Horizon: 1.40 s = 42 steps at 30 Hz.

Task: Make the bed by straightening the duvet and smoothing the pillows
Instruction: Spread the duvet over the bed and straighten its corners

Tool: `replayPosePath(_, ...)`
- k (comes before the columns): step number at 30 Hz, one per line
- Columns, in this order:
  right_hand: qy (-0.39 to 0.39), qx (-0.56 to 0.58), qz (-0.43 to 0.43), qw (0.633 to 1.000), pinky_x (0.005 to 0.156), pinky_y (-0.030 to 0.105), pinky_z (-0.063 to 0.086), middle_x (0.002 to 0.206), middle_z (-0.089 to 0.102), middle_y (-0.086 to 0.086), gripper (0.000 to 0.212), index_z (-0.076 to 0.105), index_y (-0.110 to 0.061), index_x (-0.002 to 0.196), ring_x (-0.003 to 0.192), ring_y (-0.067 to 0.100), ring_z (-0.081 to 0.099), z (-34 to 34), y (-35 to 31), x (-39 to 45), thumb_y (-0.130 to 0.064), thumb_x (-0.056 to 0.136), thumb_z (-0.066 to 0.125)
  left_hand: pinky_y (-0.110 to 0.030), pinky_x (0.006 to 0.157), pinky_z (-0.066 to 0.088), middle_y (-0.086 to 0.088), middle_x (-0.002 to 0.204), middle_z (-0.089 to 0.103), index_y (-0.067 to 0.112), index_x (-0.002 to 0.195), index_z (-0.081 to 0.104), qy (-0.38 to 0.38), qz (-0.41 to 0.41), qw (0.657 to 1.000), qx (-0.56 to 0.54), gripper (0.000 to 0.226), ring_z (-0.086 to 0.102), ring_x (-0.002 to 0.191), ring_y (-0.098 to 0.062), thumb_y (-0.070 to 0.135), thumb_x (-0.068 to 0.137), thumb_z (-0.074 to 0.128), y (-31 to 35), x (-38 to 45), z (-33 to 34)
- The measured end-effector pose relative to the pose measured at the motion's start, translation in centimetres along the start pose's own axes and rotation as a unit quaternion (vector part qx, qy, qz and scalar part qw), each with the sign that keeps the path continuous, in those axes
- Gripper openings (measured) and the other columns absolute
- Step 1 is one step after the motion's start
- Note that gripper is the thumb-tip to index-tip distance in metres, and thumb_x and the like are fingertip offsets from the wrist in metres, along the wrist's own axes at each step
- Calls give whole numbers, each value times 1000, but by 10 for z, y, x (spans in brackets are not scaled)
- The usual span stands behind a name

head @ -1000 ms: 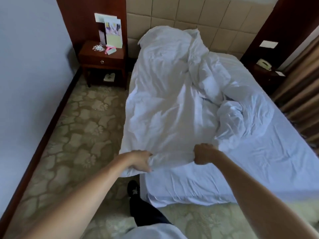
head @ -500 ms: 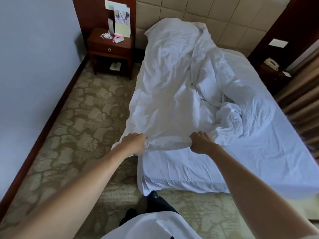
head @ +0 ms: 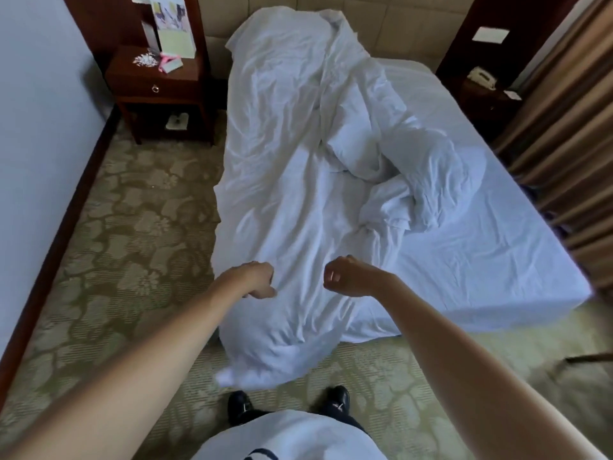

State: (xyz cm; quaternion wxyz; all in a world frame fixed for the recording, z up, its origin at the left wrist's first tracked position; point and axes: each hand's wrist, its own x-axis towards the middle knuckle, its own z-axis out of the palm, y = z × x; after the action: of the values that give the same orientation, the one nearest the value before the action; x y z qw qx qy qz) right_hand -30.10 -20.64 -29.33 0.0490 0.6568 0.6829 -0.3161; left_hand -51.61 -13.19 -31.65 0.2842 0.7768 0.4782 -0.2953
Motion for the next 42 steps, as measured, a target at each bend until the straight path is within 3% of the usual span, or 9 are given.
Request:
replayPosePath(3,-16,0,45,999,79,25,44,102,69,5,17,70,-14,97,88,16,59,-5,62,-31,-24,94,56,-35,72,52,-5,93,55,10,119,54,-25,4,1000,4,38,64,81,-25,40,96,55,54,12,4)
replayPosePath(6,-15,10,100,995,87,31,49,103,64,4,13,66,-23,93,101,21,60,-10,125,-64,-29,93,54,-34,73,50,-3,77,51,7,118,54,-33,19,999,9,39,64,77,-25,39,96,53,114,23,2)
replayPosePath(15,-22,22,172,985,80,37,57,100,62,3,12,63,-26,90,89,23,67,-31,259,-129,-30,94,52,-26,61,42,-4,73,52,12,88,51,-5,55,998,-3,13,59,68,-23,23,94,46,258,51,-12)
replayPosePath(22,-9,44,160,986,82,39,58,100,61,4,12,63,-26,92,87,21,67,-46,297,-114,-30,94,51,-27,66,45,-1,70,58,13,94,58,46,56,997,-16,16,61,66,-21,22,88,46,287,81,-27)
replayPosePath(27,-31,51,160,985,84,42,58,101,60,4,11,61,-27,90,90,23,68,-63,317,-82,-31,94,52,-27,60,41,-6,75,64,16,81,53,65,55,995,-44,10,55,59,-20,15,86,44,300,122,-45)
replayPosePath(31,-34,37,164,985,86,41,56,103,62,6,10,60,-28,88,93,25,67,-93,346,-50,-29,94,53,-30,67,41,-3,92,62,18,83,53,88,74,991,-75,10,60,81,-25,25,88,48,316,171,-63)
replayPosePath(35,-61,26,175,982,88,43,56,103,62,7,11,58,-27,85,93,27,67,-127,373,-9,-28,94,51,-31,72,42,-1,95,57,22,79,52,97,81,986,-109,10,58,88,-28,27,87,49,330,215,-88)
replayPosePath(38,-68,13,188,980,91,42,54,108,63,8,12,60,-23,91,98,28,65,-151,391,29,-29,95,50,-29,69,40,-5,92,59,22,68,47,108,77,983,-130,20,59,89,-30,24,88,50,334,247,-107)
replayPosePath(42,-45,-23,216,975,92,39,47,124,57,10,28,60,-19,117,111,31,58,-167,409,74,-32,97,47,-29,65,39,2,74,52,23,64,42,134,63,976,-160,26,53,76,-26,25,89,49,338,275,-128)
